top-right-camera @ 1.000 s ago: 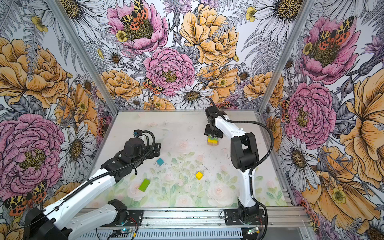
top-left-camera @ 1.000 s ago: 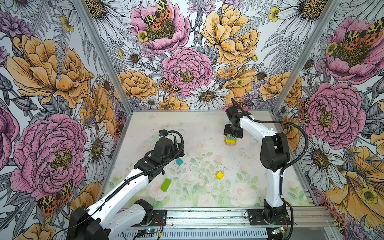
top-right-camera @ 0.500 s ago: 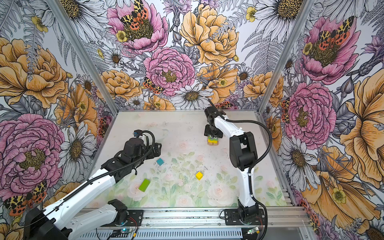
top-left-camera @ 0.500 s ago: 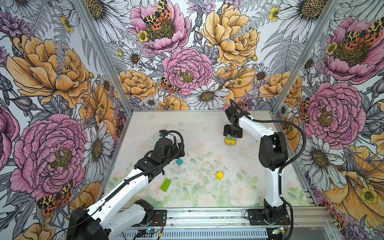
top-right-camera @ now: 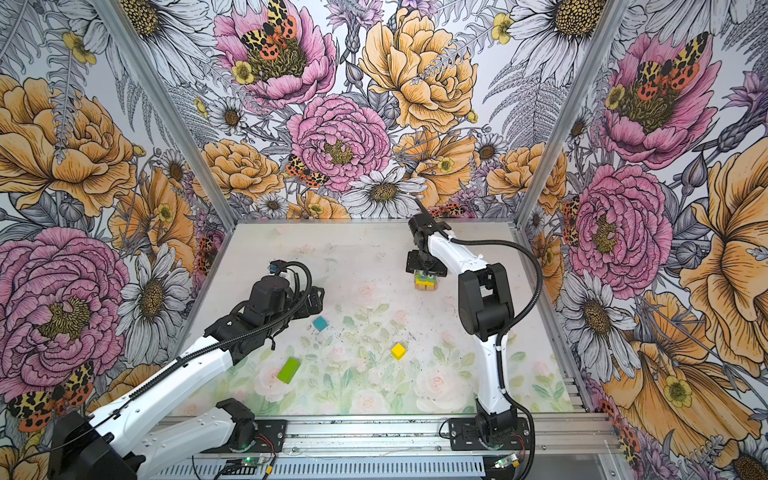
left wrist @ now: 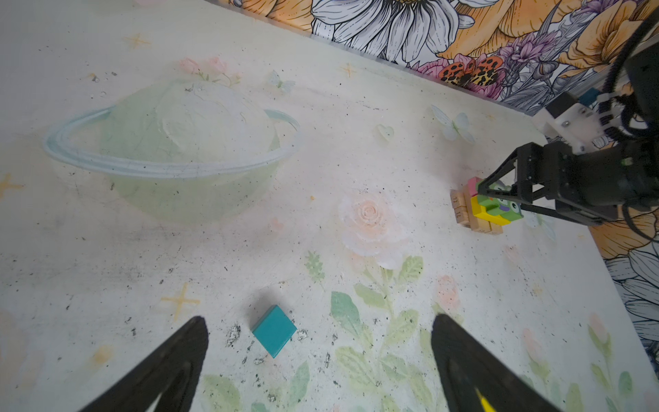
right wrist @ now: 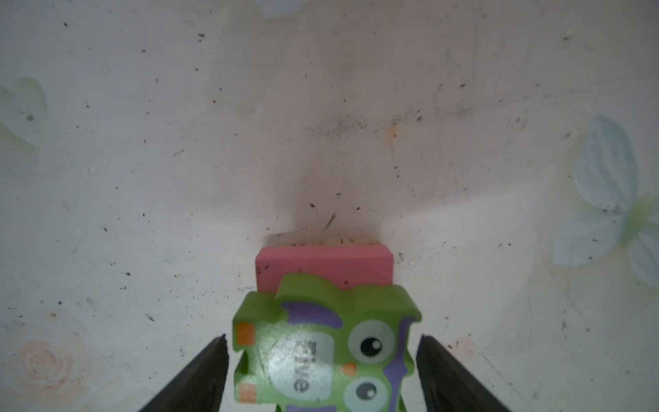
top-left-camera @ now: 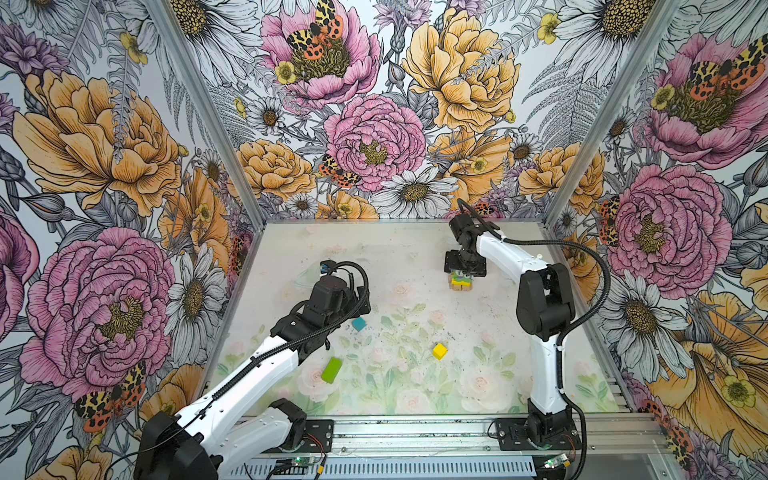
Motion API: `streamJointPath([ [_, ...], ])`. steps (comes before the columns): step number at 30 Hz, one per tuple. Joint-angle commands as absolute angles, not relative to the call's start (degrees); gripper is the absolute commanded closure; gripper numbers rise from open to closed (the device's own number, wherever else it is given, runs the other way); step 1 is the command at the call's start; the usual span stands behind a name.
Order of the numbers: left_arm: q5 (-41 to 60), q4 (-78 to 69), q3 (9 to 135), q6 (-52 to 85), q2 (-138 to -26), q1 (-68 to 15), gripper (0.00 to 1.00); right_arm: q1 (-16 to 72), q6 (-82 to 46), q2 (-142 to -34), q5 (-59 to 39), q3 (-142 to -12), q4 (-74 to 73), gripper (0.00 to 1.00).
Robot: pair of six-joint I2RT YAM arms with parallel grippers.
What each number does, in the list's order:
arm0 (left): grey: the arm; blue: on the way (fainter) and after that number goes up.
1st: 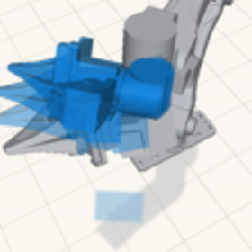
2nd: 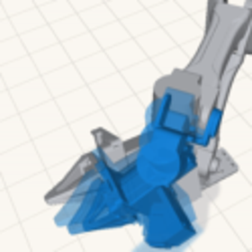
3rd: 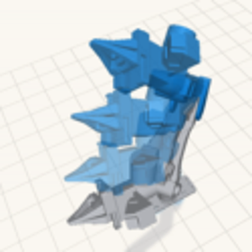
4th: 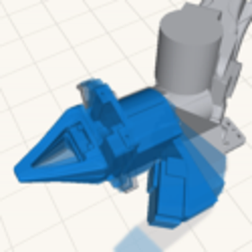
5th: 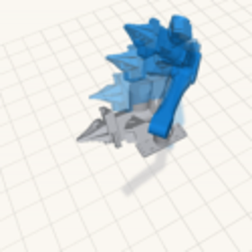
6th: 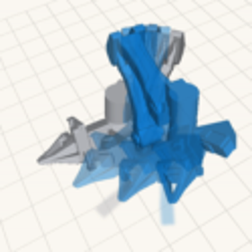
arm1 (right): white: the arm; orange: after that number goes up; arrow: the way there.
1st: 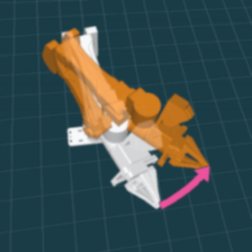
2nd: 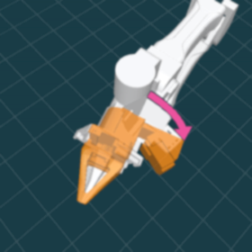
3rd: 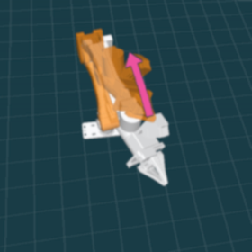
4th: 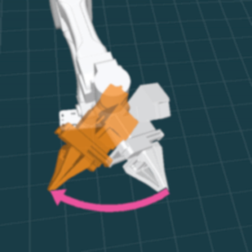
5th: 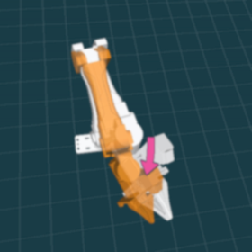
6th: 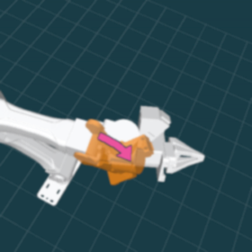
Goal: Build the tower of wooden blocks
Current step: 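Open the right gripper and move it over the small yellow cube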
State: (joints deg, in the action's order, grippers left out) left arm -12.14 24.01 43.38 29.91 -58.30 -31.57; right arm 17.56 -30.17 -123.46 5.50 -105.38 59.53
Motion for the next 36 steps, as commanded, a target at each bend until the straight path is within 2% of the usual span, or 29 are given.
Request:
streamJointPath([
  [1, -11.6, 24.0, 45.2, 30.2, -58.3, -32.1, 0.01, 17.2, -29.1, -120.9, 6.9, -106.3, 59.5, 0.13],
  [8, -14.6, 26.3, 45.7, 29.6, -55.4, -33.5, 0.01, 17.9, -29.1, -112.8, 7.6, -103.2, 59.5, 0.13],
  [15, -17.6, 30.8, 43.4, 32.8, -47.9, -37.0, 0.01, 20.8, -30.8, -100.2, 7.9, -92.1, 59.5, 0.16],
  [25, -27.0, 35.7, 33.4, 44.2, -36.4, -52.1, 0.01, 31.9, -36.4, -81.6, 8.2, -70.0, 56.5, 0.18],
  [29, -28.6, 35.7, 29.8, 47.9, -36.3, -57.0, 0.01, 37.2, -37.9, -76.7, 7.3, -62.5, 53.5, 0.20],
  [36, -31.5, 35.6, 27.3, 52.7, -39.0, -64.1, 0.01, 42.2, -39.4, -74.6, 6.2, -53.9, 47.6, 0.24],
])
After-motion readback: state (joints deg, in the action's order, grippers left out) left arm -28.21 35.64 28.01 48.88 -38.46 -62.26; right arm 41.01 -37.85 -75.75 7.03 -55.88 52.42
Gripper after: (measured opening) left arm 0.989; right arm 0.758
